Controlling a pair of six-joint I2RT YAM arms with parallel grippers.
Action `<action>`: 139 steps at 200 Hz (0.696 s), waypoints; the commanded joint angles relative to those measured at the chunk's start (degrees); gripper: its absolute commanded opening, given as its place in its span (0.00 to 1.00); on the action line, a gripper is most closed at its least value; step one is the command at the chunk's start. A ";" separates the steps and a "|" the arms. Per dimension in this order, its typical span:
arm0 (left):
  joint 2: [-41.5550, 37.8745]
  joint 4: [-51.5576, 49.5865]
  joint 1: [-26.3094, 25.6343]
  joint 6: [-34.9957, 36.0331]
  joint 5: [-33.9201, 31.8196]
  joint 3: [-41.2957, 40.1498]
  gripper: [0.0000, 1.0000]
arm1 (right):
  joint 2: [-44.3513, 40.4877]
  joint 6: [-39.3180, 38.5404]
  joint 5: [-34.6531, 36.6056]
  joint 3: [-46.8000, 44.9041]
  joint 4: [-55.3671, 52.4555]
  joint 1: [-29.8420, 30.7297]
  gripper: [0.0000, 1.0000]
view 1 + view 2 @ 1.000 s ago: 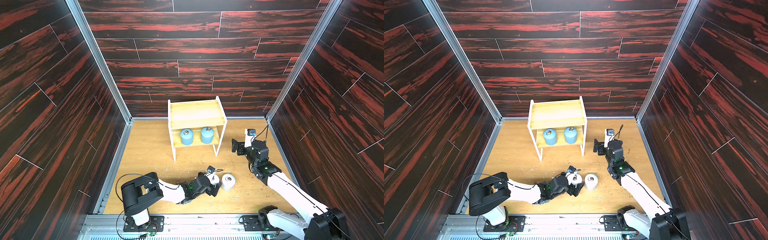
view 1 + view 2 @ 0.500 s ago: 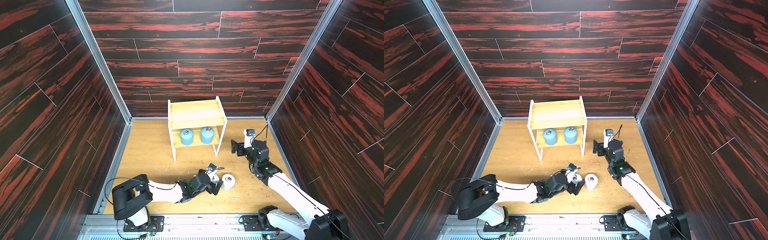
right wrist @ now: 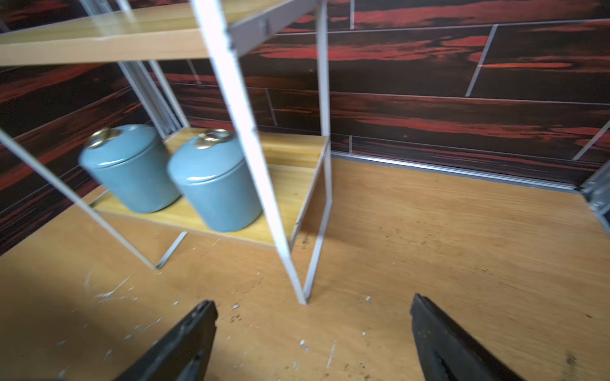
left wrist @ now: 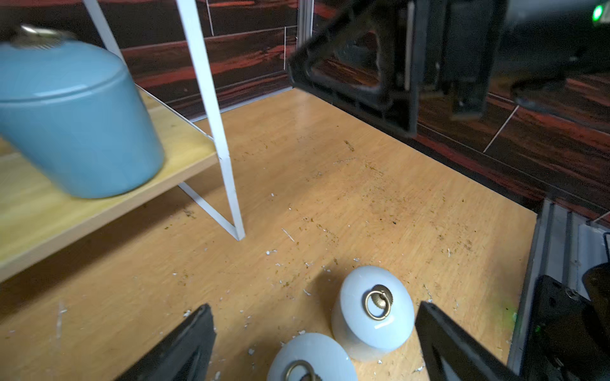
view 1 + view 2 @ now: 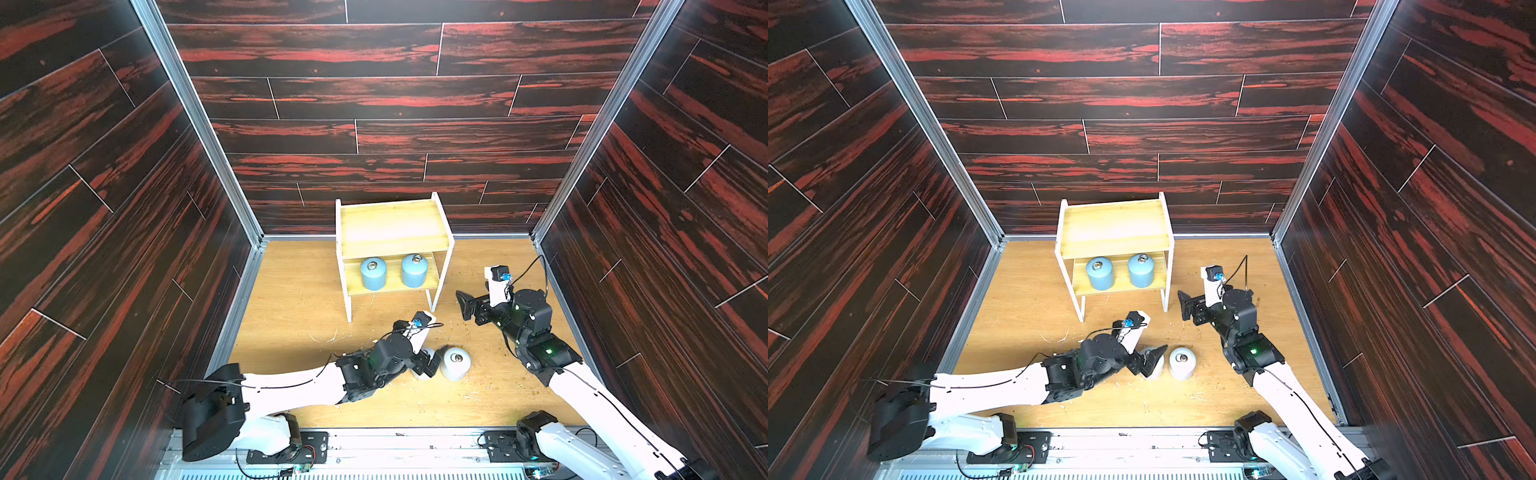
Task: Remove the tea canisters from the shelf
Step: Place the tea canister at the center of the board.
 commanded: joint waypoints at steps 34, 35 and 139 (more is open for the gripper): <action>-10.11 -11.60 1.45 4.44 -12.60 1.29 1.00 | -0.94 3.56 5.48 -3.14 -0.33 13.44 0.96; -10.29 -11.74 1.50 4.49 -12.68 1.25 1.00 | -0.87 3.63 5.84 -3.17 -0.26 13.60 0.96; -29.10 -23.65 13.46 6.02 -19.77 -2.02 1.00 | 15.77 7.84 28.00 -3.60 22.81 29.42 0.97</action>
